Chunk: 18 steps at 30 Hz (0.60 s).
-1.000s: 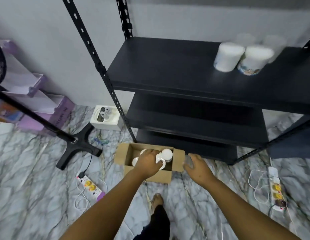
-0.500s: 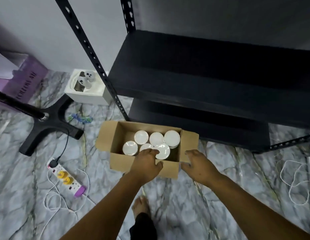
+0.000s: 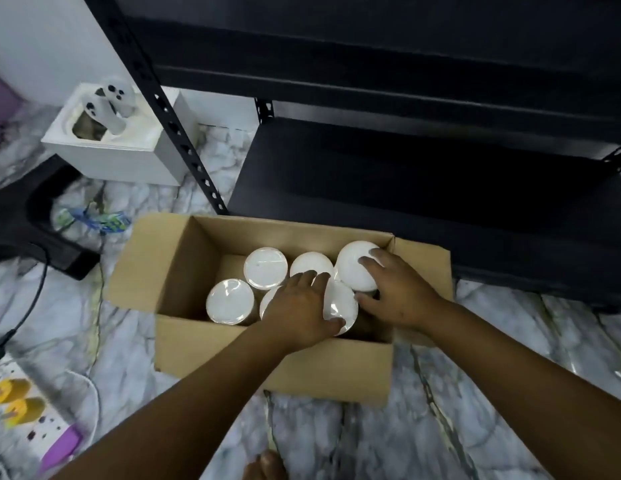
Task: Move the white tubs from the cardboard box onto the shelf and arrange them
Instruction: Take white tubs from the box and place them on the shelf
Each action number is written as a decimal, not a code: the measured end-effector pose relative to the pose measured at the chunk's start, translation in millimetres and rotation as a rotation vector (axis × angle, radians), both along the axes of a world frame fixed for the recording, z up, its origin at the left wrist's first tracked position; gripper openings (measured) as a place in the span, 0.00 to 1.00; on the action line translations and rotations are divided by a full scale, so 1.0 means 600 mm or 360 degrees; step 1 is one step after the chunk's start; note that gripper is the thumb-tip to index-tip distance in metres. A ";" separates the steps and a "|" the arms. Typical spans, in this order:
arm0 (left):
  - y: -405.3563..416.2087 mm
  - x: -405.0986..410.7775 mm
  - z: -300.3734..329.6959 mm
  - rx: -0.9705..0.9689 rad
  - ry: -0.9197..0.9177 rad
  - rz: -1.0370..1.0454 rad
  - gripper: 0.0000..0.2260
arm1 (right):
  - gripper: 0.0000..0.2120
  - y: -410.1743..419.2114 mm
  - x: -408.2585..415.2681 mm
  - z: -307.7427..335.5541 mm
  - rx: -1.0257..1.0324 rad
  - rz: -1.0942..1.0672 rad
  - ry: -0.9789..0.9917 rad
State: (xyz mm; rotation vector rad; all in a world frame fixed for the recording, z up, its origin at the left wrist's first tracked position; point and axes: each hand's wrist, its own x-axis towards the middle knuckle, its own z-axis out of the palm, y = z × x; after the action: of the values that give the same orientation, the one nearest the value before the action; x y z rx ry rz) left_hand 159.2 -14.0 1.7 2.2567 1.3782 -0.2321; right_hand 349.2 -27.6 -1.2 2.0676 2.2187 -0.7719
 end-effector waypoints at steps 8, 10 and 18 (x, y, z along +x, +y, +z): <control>0.005 0.014 -0.054 -0.0027 0.0069 -0.0068 0.42 | 0.39 0.036 0.008 -0.047 0.0146 0.0218 -0.0133; -0.001 0.014 -0.056 -0.0017 0.0081 -0.0052 0.42 | 0.39 0.036 0.004 -0.047 0.0151 0.0263 -0.0154; -0.007 0.025 -0.049 -0.0068 0.0127 -0.0007 0.44 | 0.45 0.038 0.002 -0.046 0.0050 0.0333 -0.0289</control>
State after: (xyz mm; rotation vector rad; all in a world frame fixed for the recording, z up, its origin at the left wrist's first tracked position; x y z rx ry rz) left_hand 174.4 -18.4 -27.9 2.2374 1.3955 -0.3532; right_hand 350.4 -4.6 -29.0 1.7970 2.3085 -0.5152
